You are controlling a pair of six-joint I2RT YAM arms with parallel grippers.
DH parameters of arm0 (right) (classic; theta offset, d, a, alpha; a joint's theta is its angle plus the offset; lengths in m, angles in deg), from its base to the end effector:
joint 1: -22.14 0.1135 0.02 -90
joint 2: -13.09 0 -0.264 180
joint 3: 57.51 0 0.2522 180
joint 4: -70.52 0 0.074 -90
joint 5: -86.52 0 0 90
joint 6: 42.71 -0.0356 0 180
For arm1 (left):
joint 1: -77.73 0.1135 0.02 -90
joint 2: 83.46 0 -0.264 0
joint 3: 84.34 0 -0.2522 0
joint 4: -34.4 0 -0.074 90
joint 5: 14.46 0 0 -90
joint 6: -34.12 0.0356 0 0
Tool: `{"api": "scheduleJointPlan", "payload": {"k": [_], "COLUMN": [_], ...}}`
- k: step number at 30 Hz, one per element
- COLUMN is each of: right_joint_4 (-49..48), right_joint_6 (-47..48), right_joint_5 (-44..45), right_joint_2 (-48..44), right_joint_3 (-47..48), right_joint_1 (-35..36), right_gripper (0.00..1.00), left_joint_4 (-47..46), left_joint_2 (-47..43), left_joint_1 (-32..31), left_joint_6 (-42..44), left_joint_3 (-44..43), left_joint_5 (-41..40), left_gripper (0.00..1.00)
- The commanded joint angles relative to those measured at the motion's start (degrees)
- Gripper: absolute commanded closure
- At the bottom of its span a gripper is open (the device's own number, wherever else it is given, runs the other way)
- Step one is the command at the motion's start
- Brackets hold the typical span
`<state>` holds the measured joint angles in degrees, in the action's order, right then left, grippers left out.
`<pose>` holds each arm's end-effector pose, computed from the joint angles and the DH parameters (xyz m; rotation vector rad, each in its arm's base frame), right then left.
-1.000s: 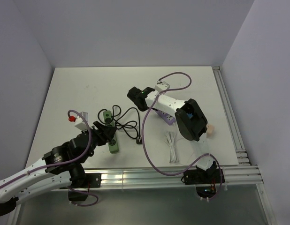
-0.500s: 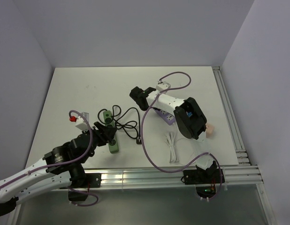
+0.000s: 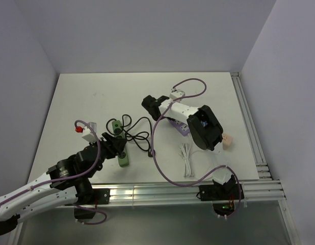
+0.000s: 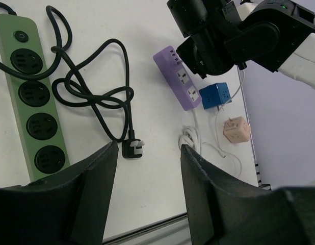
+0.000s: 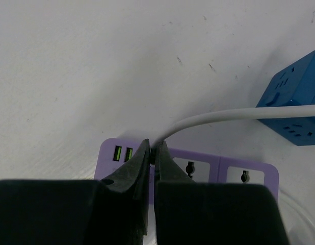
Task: Insert the plug
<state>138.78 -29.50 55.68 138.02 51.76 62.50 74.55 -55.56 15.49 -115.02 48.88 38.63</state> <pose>0.3427 0.2511 0.1701 0.7344 2.0243 -0.5395 0.0752 -0.0969 0.2815 -0.3824 1.9130 -0.8234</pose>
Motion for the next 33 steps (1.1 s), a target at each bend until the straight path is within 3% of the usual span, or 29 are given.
{"api": "scheduleJointPlan", "payload": {"k": [1, 18, 33], "right_joint_4": [1.0, 7.9, 5.4], "right_joint_6": [-1.5, -6.3, -8.0], "right_joint_5": [2.2, 4.7, 5.4], "right_joint_2": [1.6, 4.6, 4.4], "right_joint_3": [1.4, 4.8, -2.1], "right_joint_1": [-0.5, 0.8, 3.6], "right_gripper": [1.00, 1.00, 1.00], "left_joint_4": [-2.2, -2.3, -2.0], "left_joint_2": [-0.6, -1.4, -1.9], "left_joint_1": [-0.2, -0.2, -0.2], "left_joint_6": [1.7, 1.7, 1.4], "left_joint_3": [0.4, 0.8, 0.9], "left_joint_5": [-0.3, -0.3, 0.3], "left_gripper": [0.43, 0.43, 0.43]}}
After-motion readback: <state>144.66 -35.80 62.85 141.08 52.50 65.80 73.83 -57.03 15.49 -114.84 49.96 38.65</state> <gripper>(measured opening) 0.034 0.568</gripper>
